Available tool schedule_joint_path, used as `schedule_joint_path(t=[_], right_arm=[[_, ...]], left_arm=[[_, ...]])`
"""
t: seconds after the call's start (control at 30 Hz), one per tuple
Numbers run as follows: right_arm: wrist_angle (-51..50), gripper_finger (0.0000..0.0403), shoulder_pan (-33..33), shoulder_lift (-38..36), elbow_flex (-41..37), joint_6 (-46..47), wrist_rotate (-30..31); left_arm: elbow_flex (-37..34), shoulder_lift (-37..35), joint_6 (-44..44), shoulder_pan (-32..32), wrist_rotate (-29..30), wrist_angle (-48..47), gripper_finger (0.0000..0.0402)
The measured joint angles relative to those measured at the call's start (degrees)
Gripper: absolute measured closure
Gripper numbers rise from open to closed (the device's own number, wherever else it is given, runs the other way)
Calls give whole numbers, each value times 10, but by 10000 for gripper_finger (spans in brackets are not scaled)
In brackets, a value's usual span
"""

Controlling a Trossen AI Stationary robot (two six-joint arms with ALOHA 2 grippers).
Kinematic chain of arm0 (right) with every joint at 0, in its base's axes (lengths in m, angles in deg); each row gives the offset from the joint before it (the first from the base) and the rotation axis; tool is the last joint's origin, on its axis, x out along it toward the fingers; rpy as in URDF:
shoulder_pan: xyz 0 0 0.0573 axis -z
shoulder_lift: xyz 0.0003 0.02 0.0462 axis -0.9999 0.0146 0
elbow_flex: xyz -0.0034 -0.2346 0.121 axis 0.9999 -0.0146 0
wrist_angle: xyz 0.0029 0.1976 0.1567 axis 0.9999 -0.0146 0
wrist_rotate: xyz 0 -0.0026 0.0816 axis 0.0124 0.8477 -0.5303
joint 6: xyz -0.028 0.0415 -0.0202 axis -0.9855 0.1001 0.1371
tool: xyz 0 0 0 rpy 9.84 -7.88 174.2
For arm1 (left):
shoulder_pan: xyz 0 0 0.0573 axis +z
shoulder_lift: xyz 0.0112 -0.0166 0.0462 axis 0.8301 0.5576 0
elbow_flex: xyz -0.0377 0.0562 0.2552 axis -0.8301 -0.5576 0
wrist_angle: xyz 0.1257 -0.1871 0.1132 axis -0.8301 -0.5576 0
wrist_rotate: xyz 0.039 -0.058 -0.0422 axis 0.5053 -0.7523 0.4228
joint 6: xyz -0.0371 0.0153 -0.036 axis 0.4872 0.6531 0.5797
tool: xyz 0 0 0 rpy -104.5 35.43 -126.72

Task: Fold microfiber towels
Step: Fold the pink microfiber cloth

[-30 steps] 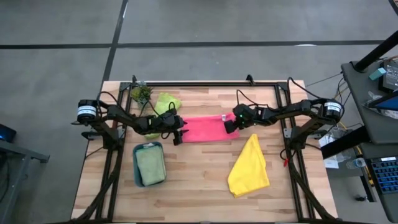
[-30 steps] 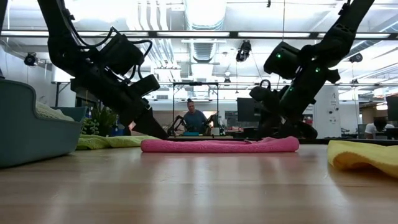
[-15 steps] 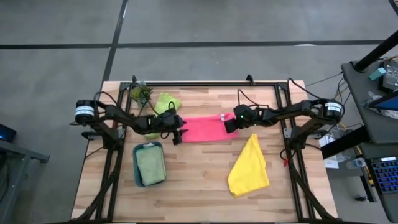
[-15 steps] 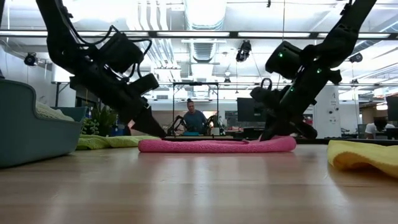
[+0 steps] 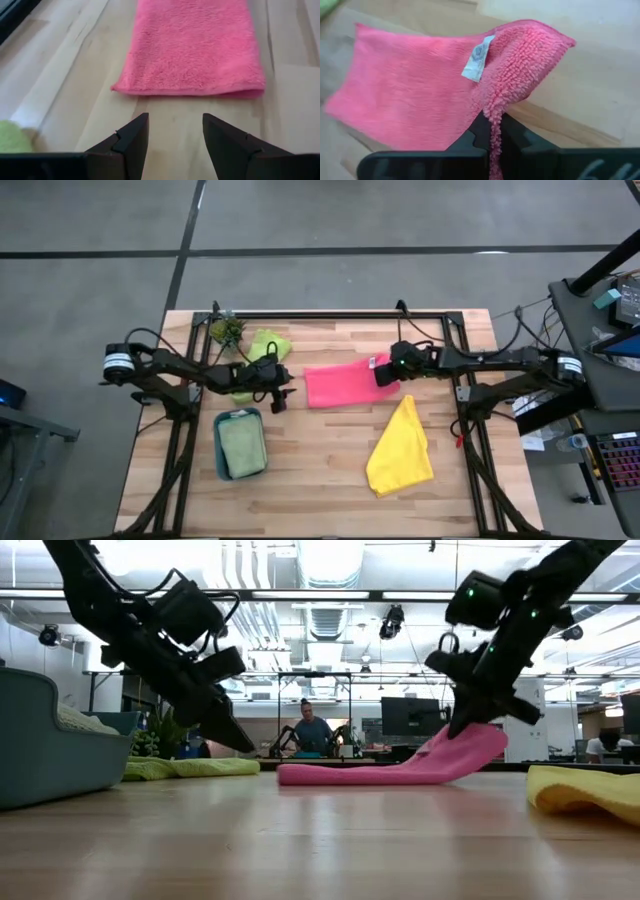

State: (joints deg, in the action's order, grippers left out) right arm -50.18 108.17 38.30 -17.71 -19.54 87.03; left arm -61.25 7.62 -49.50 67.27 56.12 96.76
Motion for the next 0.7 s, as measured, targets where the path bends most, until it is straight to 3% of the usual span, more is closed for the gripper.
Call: schedule_joint_path(t=[0.23,0.7], right_arm=[[-8,394,-15,12,39,4,3],[23,394,-74,190,180,-14,-1]], left_arm=[[4,72,3,0,-9,92,231],[17,142,5,0,-12,126,231]])
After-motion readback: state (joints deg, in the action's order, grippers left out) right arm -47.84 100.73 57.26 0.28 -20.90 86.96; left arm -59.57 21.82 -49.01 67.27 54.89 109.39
